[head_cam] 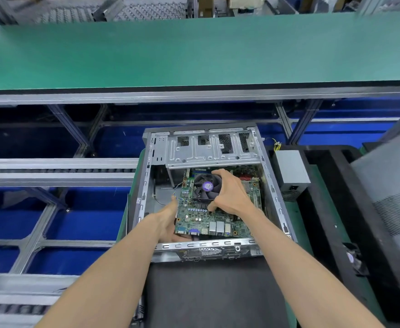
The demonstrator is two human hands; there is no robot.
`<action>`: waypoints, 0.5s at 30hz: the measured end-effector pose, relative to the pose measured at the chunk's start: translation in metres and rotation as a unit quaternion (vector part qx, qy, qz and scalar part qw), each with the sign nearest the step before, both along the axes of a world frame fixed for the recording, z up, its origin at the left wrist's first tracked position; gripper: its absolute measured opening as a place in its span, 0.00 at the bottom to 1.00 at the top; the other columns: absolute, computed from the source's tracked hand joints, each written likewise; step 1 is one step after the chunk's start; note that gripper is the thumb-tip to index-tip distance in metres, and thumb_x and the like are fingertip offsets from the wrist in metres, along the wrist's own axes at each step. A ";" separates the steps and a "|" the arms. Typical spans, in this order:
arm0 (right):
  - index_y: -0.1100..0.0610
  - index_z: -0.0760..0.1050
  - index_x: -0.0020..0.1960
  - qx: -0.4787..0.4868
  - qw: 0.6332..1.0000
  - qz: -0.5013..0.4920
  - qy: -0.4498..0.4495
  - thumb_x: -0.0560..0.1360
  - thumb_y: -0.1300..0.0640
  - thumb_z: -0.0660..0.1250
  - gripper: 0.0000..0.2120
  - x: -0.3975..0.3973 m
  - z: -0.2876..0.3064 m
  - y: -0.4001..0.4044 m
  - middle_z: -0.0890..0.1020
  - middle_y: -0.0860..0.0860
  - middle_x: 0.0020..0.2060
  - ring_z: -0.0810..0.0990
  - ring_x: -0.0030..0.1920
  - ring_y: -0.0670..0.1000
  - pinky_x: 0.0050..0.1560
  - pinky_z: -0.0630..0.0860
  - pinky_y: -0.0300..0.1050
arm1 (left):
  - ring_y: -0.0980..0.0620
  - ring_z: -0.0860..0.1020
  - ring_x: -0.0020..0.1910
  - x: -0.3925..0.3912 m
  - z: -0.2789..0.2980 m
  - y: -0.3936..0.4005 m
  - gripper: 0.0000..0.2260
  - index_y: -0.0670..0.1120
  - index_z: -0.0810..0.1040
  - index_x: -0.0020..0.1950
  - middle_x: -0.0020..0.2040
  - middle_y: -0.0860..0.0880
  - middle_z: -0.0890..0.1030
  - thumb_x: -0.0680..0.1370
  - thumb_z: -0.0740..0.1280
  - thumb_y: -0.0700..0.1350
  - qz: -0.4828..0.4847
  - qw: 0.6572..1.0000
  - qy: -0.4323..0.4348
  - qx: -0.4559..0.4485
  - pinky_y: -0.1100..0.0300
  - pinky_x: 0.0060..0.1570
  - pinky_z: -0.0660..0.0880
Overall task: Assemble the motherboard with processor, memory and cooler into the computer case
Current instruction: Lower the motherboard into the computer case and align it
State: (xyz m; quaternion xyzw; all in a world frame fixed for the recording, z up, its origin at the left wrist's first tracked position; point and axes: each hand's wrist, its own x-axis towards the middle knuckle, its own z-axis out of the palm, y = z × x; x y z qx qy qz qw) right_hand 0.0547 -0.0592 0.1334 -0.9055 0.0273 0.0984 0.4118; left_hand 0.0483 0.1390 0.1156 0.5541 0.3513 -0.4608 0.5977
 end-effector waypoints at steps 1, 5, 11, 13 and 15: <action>0.57 0.66 0.74 0.001 1.000 -0.002 0.000 0.56 0.61 0.86 0.51 0.000 0.000 0.000 0.78 0.51 0.58 0.73 0.51 0.48 0.47 0.69 0.40 | 0.32 0.79 0.60 -0.001 0.001 -0.001 0.34 0.56 0.55 0.81 0.81 0.44 0.56 0.80 0.45 0.71 -0.003 1.000 0.004 -0.005 0.37 0.63 0.75; 0.57 0.67 0.73 0.014 1.000 -0.007 0.002 0.56 0.62 0.86 0.50 -0.001 0.003 0.000 0.74 0.47 0.52 0.74 0.51 0.49 0.48 0.70 0.42 | 0.33 0.82 0.56 -0.003 0.007 -0.004 0.36 0.57 0.53 0.81 0.82 0.44 0.54 0.77 0.44 0.73 0.017 1.000 0.002 0.004 0.40 0.59 0.78; 0.56 0.71 0.65 0.039 0.998 -0.041 0.002 0.56 0.63 0.85 0.41 0.004 0.005 0.004 0.76 0.42 0.45 0.79 0.49 0.51 0.40 0.73 0.40 | 0.43 0.81 0.40 -0.001 0.003 -0.001 0.35 0.47 0.65 0.75 0.54 0.38 0.79 0.79 0.48 0.70 0.079 0.985 -0.043 0.145 0.50 0.34 0.79; 0.56 0.70 0.68 0.046 0.998 -0.045 0.008 0.57 0.63 0.85 0.43 0.002 0.005 0.004 0.75 0.42 0.45 0.78 0.47 0.47 0.40 0.72 0.37 | 0.47 0.78 0.31 -0.001 0.005 0.001 0.33 0.45 0.68 0.69 0.46 0.40 0.79 0.81 0.46 0.69 0.077 0.978 -0.057 0.186 0.57 0.30 0.74; 0.56 0.69 0.70 0.055 0.997 -0.049 0.020 0.59 0.66 0.84 0.43 0.002 0.005 0.002 0.74 0.40 0.44 0.77 0.41 0.39 0.33 0.69 0.28 | 0.48 0.75 0.28 -0.001 0.006 0.001 0.30 0.42 0.69 0.56 0.41 0.41 0.78 0.81 0.45 0.68 0.073 0.976 -0.053 0.201 0.61 0.29 0.69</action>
